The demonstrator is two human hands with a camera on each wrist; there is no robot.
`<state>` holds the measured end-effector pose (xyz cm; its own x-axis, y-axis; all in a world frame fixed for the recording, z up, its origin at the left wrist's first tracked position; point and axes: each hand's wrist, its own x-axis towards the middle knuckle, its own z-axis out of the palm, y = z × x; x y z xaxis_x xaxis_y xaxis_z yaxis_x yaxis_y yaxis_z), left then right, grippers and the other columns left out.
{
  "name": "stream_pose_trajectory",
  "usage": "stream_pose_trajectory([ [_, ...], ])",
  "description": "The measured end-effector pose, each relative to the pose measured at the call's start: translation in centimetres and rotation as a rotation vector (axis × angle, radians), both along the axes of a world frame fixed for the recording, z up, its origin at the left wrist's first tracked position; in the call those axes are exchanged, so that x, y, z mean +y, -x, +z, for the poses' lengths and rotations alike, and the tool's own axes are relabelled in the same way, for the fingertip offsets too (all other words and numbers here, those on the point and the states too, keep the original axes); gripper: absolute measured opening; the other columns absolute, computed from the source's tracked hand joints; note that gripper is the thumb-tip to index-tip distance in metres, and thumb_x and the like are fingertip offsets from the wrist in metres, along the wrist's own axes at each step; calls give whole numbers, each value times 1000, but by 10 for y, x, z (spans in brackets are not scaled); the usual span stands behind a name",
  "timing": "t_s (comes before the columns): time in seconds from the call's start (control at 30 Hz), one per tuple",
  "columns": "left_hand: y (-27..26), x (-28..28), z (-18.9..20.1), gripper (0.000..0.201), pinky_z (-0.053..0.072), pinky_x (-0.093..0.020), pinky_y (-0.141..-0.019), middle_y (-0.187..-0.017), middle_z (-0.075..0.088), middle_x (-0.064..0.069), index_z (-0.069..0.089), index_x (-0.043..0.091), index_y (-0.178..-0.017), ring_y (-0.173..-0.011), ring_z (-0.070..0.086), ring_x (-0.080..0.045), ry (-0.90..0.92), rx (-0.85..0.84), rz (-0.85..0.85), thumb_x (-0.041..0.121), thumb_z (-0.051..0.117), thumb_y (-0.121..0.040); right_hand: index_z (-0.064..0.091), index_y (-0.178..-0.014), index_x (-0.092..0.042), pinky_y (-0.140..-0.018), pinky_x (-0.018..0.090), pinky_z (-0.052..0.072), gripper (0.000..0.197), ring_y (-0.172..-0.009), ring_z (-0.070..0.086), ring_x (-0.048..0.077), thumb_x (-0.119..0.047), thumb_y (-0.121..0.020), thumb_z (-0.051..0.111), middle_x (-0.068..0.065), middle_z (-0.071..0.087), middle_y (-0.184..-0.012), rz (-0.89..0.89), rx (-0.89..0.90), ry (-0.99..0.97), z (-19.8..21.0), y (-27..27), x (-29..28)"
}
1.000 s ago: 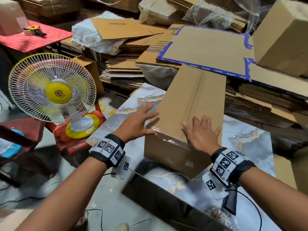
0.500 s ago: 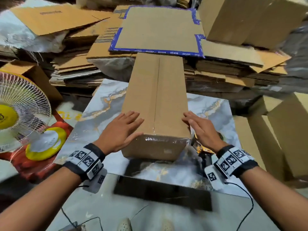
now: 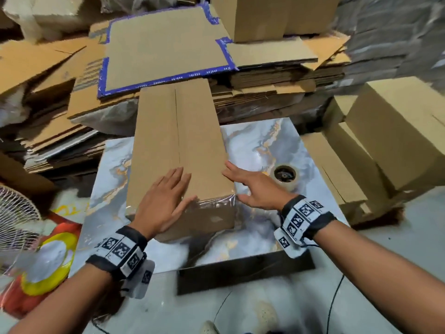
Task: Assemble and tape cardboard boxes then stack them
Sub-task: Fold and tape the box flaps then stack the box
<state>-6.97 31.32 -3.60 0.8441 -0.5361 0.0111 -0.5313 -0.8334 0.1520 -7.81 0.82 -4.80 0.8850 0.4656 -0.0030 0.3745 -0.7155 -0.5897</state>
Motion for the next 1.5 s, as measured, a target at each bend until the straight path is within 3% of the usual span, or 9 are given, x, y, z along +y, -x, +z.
stream_pose_trajectory([
  [0.23, -5, 37, 1, 84, 22, -44, -124, -166, 20, 0, 31, 22, -159, -154, 17, -16, 25, 1, -27, 74, 6, -97, 33, -156, -37, -95, 20, 41, 88, -136, 47, 7, -38, -82, 82, -21, 13, -165, 40, -55, 10, -9, 2, 25],
  [0.43, -2, 34, 0, 86, 15, -39, -125, -167, 20, -2, 29, 21, -159, -155, 17, -19, -1, -11, 5, 73, 4, -96, 45, -152, -31, -89, 27, 56, 79, -120, 60, 5, -48, -82, 79, -15, 26, -164, -6, -246, -129, -28, 10, 34],
  [0.53, -1, 34, -2, 84, 16, -39, -125, -167, 22, -3, 29, 21, -159, -155, 18, -20, -12, -25, 3, 72, 3, -97, 48, -149, -33, -79, 24, 55, 77, -105, 70, 9, -60, -82, 73, -16, 30, -162, -7, -311, -85, -29, 7, 34],
  [0.63, -2, 34, -3, 85, 15, -37, -124, -167, 21, -3, 29, 21, -160, -155, 18, -20, -19, -31, 0, 72, 2, -97, 55, -144, -32, -76, 30, 59, 72, -96, 73, 9, -69, -83, 63, -16, 36, -159, -20, -350, -63, -26, 5, 36],
  [0.9, -2, 33, -3, 87, 17, -39, -124, -167, 21, -5, 28, 19, -160, -155, 18, -22, -35, -31, -5, 72, 0, -96, 60, -140, -29, -69, 34, 61, 69, -87, 73, 8, -71, -86, 56, -13, 43, -155, -77, -397, -95, -26, 10, 43],
  [1.07, -1, 32, -2, 89, 16, -39, -124, -167, 21, -5, 26, 20, -160, -155, 18, -22, -33, -28, -6, 73, -2, -95, 59, -141, -31, -60, 30, 57, 78, -80, 74, 13, -79, -80, 51, -14, 43, -155, -65, -420, 26, -24, 8, 42],
  [1.2, -1, 32, -2, 91, 14, -36, -124, -168, 19, -5, 24, 20, -161, -155, 16, -21, -45, -34, -10, 75, -4, -93, 60, -140, -31, -60, 24, 51, 84, -78, 73, 10, -83, -75, 49, -16, 44, -154, -58, -415, 98, -18, 6, 40],
  [1.33, -2, 33, -3, 87, 15, -37, -124, -167, 20, -5, 26, 20, -160, -155, 17, -22, -39, -41, -8, 73, 0, -96, 62, -138, -34, -65, 32, 58, 86, -72, 73, 7, -91, -79, 36, -17, 42, -154, -88, -388, 61, -16, 7, 42],
  [1.5, -2, 33, -6, 80, 14, -37, -124, -168, 18, -4, 24, 21, -161, -155, 16, -21, -50, -49, -5, 68, 7, -98, 59, -139, -38, -62, 28, 55, 79, -71, 72, 6, -88, -83, 34, -20, 38, -156, -116, -365, 0, -21, 12, 44],
])
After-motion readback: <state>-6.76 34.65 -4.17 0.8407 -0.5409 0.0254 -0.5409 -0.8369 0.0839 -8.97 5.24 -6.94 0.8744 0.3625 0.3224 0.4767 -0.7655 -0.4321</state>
